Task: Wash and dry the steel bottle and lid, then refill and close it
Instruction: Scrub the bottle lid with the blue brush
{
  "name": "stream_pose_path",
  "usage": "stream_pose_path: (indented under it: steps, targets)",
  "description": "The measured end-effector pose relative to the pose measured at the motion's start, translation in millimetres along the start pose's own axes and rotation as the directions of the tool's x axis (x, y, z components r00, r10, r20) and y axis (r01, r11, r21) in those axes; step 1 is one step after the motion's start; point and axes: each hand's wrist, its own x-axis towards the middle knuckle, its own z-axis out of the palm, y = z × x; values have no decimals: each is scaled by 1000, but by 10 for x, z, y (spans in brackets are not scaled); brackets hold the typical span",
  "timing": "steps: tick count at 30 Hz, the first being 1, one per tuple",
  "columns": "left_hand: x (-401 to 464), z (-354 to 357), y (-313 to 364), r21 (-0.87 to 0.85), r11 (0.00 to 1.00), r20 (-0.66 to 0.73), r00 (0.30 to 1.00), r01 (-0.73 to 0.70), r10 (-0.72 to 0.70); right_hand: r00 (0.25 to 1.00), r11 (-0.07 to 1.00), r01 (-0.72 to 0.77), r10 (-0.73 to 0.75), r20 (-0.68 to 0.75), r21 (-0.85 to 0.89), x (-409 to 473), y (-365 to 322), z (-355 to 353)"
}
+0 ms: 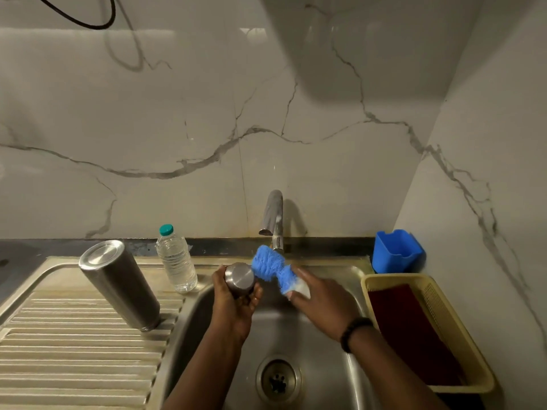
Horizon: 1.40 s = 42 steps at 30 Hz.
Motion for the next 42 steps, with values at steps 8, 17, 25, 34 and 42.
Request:
stream_pose_path:
  steps: [8,17,25,34,42]
  targets:
    - [6,148,-143,310,946,149,988,-91,46,998,933,-48,27,-63,-357,214,324,-1031]
    - [83,309,-368,489,852,232,970,-186,78,957,322,-266,200,-210,-909,611,689,-1774]
    - [127,266,-385,539,812,267,959,-226,90,950,12,-22,312,-17,-1000,924,1046,-1520]
    - [144,133,-309,645,634,376,899,-427,224,994,225,94,38,106,-970,1070,1316,-1364]
    - [146,113,-367,662,593,388,887,-457,250,986,365,91,-162,34,-926,1109,1490,-1227]
